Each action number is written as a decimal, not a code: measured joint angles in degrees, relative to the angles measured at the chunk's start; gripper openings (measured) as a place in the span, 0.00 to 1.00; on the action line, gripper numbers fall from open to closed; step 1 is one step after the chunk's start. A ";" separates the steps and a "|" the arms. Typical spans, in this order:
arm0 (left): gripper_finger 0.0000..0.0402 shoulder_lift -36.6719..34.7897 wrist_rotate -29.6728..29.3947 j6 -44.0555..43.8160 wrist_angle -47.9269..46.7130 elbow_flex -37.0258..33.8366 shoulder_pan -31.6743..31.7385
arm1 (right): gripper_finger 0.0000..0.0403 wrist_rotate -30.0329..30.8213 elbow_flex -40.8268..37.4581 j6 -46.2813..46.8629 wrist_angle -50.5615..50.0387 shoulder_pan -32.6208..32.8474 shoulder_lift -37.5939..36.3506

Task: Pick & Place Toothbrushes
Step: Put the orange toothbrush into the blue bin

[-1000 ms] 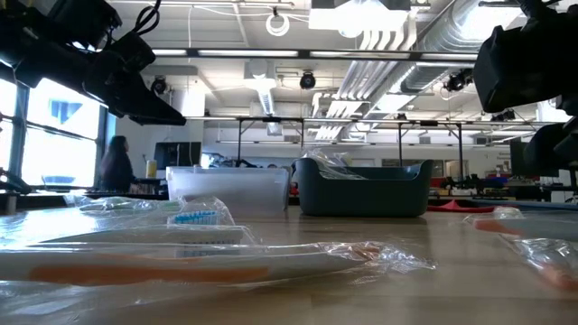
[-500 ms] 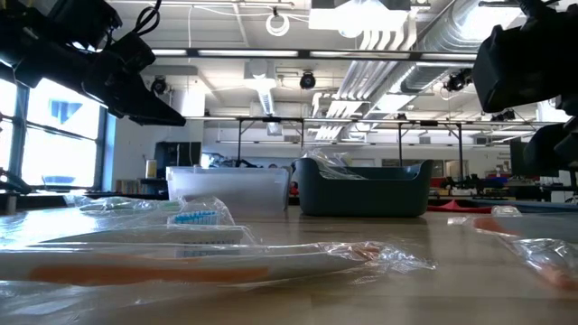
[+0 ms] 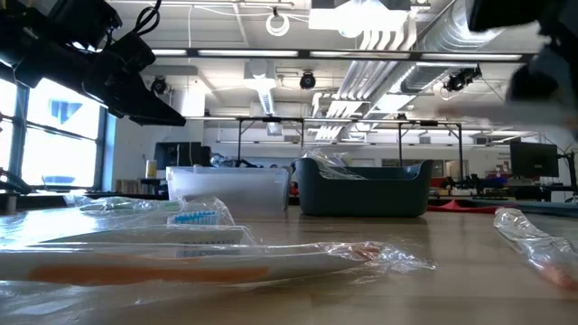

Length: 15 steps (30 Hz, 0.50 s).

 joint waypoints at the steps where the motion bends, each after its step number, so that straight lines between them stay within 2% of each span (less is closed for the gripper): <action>1: 0.43 0.01 -0.01 0.00 0.01 0.00 -0.02 | 0.05 1.22 0.00 -0.60 -0.31 0.02 -1.34; 5: 0.43 0.00 0.00 0.00 0.02 0.00 -0.01 | 0.05 7.35 0.09 -4.30 -0.31 -0.37 -6.28; 10: 0.43 0.02 -0.02 0.02 0.00 0.00 0.00 | 0.05 19.71 0.09 -11.75 -0.31 -1.24 -12.16; 15: 0.43 0.02 -0.02 0.02 0.00 0.00 0.00 | 0.05 28.44 0.09 -20.68 -0.22 -3.40 -16.51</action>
